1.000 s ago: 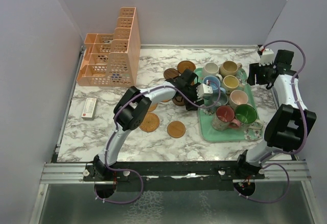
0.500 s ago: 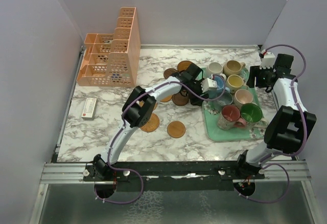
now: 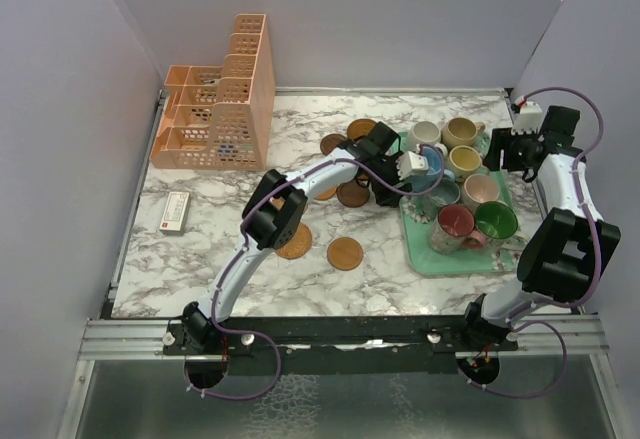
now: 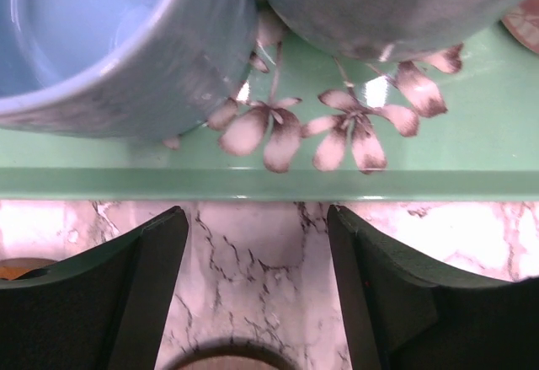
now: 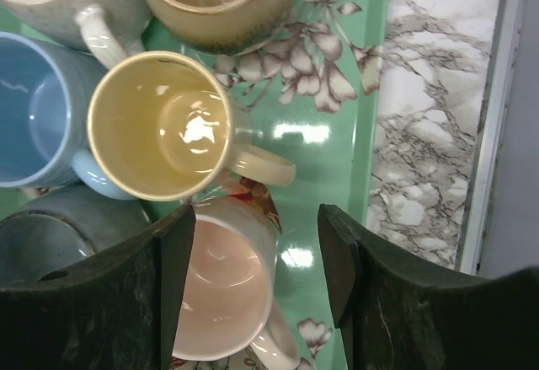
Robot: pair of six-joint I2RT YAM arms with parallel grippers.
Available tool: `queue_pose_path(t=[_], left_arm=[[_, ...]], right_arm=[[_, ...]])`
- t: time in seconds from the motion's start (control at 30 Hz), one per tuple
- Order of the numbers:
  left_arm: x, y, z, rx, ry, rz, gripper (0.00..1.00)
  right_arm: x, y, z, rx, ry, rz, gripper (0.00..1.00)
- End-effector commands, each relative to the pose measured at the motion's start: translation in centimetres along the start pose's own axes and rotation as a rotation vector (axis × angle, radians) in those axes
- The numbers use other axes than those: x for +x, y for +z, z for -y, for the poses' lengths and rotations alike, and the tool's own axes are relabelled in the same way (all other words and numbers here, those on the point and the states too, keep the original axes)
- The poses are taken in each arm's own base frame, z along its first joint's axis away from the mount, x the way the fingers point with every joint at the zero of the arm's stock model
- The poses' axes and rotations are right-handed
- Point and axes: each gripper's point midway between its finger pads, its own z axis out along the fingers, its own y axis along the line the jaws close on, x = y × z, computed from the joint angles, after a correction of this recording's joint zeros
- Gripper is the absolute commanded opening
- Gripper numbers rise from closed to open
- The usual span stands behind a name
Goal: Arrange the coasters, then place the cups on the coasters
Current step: Move the tray to the center of the board.
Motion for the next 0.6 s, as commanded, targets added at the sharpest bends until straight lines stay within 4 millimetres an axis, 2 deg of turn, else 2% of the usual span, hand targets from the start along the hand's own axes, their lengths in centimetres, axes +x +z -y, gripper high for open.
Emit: queue_pose_path(t=[0.0, 0.1, 0.2, 0.33, 0.57], left_arm=[[-4.9, -4.9, 0.3, -0.042, 0.062, 0.091, 0.73], [-5.7, -7.4, -1.3, -0.105, 0.041, 0.109, 0.74], [-5.7, -9.2, -3.8, -0.202, -0.013, 0.11, 0.76], [-4.6, -10.8, -7.9, -0.314, -0.146, 0.12, 0.76], [-1.3, -13.1, -14.3, -0.498, -0.345, 0.157, 0.68]], right_arm=[[-2.5, -1.8, -1.9, -0.092, -0.024, 0.088, 0.62], [-3.3, -2.5, -2.5, -0.114, -0.025, 0.111, 0.62], [-4.0, -3.2, -3.2, -0.141, -0.024, 0.133, 0.63], [-4.3, -4.1, -4.5, -0.19, -0.025, 0.16, 0.63], [-4.7, -4.9, -6.1, -0.247, -0.05, 0.218, 0.63]])
